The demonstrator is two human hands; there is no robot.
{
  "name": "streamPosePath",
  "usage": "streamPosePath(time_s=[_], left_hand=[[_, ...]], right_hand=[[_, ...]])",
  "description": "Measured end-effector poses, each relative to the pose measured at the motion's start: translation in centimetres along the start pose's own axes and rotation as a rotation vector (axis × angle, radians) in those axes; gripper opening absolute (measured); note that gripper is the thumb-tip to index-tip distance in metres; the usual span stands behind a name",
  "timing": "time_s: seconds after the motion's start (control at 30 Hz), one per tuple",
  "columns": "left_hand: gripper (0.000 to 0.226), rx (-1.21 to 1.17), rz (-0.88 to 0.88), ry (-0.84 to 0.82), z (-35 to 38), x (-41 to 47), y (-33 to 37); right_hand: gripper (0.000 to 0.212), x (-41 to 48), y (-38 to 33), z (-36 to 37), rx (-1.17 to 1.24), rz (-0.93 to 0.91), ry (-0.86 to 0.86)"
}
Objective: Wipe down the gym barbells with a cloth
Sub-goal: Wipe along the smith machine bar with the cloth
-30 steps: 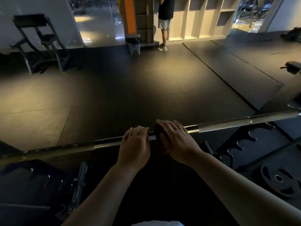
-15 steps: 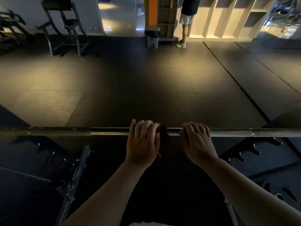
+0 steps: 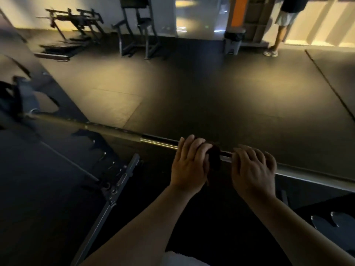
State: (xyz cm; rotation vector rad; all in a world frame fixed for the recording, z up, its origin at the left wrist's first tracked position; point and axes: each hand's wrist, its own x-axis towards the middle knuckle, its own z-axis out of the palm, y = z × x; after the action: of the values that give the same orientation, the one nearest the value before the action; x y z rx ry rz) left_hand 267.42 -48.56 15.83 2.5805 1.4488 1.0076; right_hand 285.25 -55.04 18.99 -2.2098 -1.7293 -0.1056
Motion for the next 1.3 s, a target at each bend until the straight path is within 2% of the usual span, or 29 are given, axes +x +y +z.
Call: streamPosePath(time_s=[0.1,0.2,0.23,0.33,0.43,0.57,0.7,0.73,0.87,0.9,1.07,1.17,1.23,1.3], left_hand=[[0.029,-0.065,-0.258,0.106,-0.8,0.1,-2.0],[0.027,-0.116,-0.467,0.115,-0.8,1.3,1.2],[0.025,-0.099,-0.442,0.08,-0.5,1.6,2.4],[0.042,-0.02,-0.228,-0.104,-0.3,1.0,2.9],[0.049,0.042,-0.13,-0.099,-1.1,-0.3,-0.5],[0.036,-0.021,-0.368,0.086,-1.9,-0.7,-5.2],[0.031,-0.19,-0.61,0.151,-1.6,1.0,-3.9],[0.031,-0.184,-0.61,0.128,-1.4,1.0,-3.2],[0.039,-0.003,-0.312,0.02,-2.1,-0.7,-5.1],[0.04,0.015,-0.287,0.015,-2.5,-0.9,-6.4],[0.028,-0.03,-0.511,0.185,-5.2,0.9,-12.6],[0.026,-0.059,-0.592,0.177,-5.9,1.8,-14.1],[0.033,-0.09,-0.607,0.147,-5.6,1.1,-13.4],[0.042,-0.04,-0.528,0.128,-5.3,-0.2,-13.1]], right_hand=[[0.049,0.3,-1.2,0.3,0.027,-0.021,-0.019],[0.048,0.8,-2.4,0.0,0.06,-0.062,-0.062],[0.048,1.2,-2.6,-0.2,0.071,-0.064,-0.099],[0.046,1.7,-2.9,-0.5,0.063,-0.078,-0.15],[0.041,1.6,-3.4,-0.1,0.025,-0.123,-0.127],[0.043,1.8,-4.8,0.4,0.027,-0.149,-0.109],[0.049,2.7,-6.9,0.3,-0.022,-0.182,-0.206],[0.05,3.0,-7.5,0.3,-0.028,-0.202,-0.229],[0.053,4.0,-9.7,0.6,-0.017,-0.302,-0.268],[0.053,4.3,-10.2,0.7,-0.012,-0.315,-0.27],[0.057,5.0,-13.1,1.3,-0.011,-0.346,-0.298],[0.055,5.5,-14.9,1.8,-0.007,-0.359,-0.307],[0.055,6.0,-16.4,2.3,-0.018,-0.385,-0.312],[0.058,6.5,-18.1,2.7,-0.024,-0.425,-0.322]])
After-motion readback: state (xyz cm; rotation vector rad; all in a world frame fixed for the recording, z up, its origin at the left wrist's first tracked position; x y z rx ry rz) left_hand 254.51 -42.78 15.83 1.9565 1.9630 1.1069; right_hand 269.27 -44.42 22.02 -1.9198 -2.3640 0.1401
